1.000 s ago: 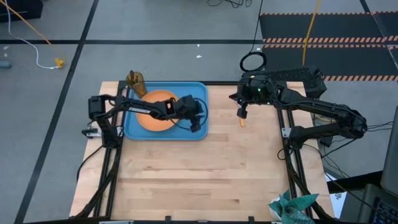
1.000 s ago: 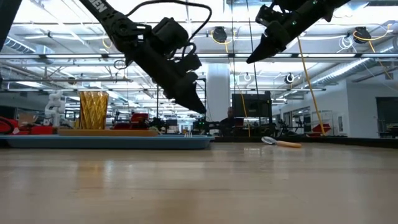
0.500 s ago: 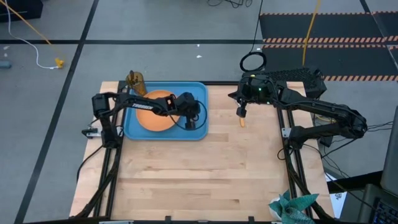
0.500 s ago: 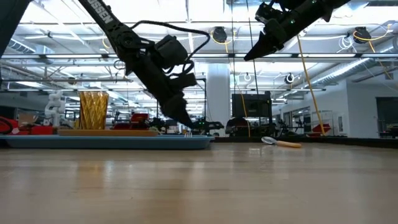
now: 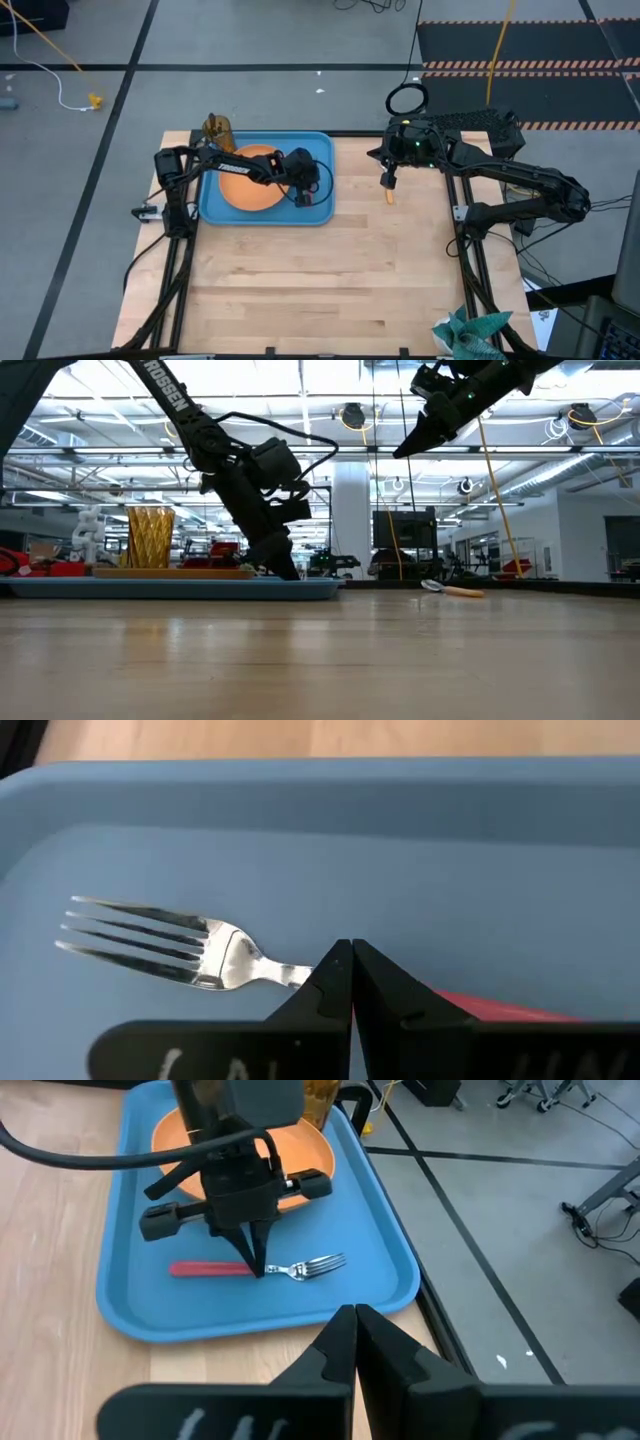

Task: Pick and place plate/cup/fork/spoon on tray
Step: Put the red fork on the blue tray

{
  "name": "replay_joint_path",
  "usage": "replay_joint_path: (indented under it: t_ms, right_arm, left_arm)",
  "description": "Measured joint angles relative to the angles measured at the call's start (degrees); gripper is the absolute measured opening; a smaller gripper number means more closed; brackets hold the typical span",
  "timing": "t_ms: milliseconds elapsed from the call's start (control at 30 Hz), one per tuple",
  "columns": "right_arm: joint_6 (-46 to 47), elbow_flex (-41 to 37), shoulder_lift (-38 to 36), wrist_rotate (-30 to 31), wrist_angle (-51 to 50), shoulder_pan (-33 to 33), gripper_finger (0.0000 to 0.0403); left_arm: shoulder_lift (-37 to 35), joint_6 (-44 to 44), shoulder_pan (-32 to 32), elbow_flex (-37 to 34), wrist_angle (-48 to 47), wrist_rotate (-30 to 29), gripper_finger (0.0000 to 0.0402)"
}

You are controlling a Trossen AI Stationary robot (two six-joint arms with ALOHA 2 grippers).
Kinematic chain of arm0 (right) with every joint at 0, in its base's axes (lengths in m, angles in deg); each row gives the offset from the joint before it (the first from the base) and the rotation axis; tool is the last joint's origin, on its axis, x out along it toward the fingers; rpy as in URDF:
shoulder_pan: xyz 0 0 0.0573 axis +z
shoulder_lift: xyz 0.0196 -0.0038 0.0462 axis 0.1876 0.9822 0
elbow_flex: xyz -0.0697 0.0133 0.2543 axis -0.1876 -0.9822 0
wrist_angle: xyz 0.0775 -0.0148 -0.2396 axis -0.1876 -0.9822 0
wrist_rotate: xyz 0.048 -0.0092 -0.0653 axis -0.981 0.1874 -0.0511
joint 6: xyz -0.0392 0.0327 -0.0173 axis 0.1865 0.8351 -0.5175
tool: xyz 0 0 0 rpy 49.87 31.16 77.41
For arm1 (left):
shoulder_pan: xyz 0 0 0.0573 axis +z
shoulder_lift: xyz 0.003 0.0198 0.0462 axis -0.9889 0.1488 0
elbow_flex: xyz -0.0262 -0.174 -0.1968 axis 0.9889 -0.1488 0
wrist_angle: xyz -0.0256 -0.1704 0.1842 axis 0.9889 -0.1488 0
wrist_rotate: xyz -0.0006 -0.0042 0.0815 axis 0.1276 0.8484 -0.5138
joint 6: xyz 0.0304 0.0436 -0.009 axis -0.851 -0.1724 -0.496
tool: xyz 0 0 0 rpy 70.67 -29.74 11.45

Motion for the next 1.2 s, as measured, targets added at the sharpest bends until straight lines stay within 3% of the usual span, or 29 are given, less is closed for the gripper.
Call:
replay_joint_path:
  t_ms: [633,900,1200]
  right_arm:
    - [-0.09,0.0,0.0,0.0,-0.03,0.0,0.0]
    - [-0.09,0.0,0.0,0.02,0.02,0.0,0.0]
    - [-0.09,0.0,0.0,0.02,0.36,0.0,0.0]
  left_arm:
    - [-0.28,6.26,0.74,-0.03,-3.15,-6.4,0.0004]
    - [-1.03,5.96,1.03,0.29,1.72,-6.65,0.0004]
    - [-1.05,6.1,6.09,0.48,1.7,-5.74,0.0005]
